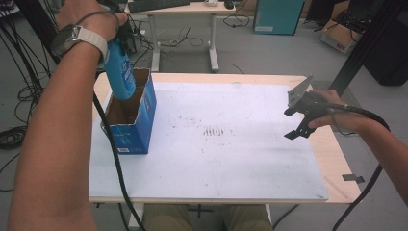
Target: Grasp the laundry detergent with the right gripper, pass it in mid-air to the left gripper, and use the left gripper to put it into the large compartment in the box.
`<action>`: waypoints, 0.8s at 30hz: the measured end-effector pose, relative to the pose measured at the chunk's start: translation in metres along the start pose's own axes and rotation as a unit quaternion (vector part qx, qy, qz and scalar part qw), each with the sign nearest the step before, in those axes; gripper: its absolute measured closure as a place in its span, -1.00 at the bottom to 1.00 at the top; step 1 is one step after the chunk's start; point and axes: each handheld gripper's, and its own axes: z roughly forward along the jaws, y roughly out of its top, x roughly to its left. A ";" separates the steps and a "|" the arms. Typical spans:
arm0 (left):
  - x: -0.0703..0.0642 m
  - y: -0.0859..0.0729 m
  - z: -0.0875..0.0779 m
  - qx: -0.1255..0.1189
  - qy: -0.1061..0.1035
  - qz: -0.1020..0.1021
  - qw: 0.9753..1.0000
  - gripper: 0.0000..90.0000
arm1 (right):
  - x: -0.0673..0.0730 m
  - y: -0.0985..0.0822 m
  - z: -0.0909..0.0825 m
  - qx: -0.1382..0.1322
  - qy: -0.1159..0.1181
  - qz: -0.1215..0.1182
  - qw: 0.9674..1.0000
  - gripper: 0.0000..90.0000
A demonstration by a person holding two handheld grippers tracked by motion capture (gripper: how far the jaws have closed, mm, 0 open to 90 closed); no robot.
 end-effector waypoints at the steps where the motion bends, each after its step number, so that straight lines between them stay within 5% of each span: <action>1: 0.001 0.000 0.003 0.001 0.000 0.002 1.000 -0.16 | 0.000 0.000 0.000 0.000 0.000 0.000 1.000 -0.76; 24: 0.008 -0.015 0.073 0.018 -0.012 -0.002 1.000 -0.16 | 0.002 -0.002 0.008 -0.001 0.007 0.008 1.000 -0.76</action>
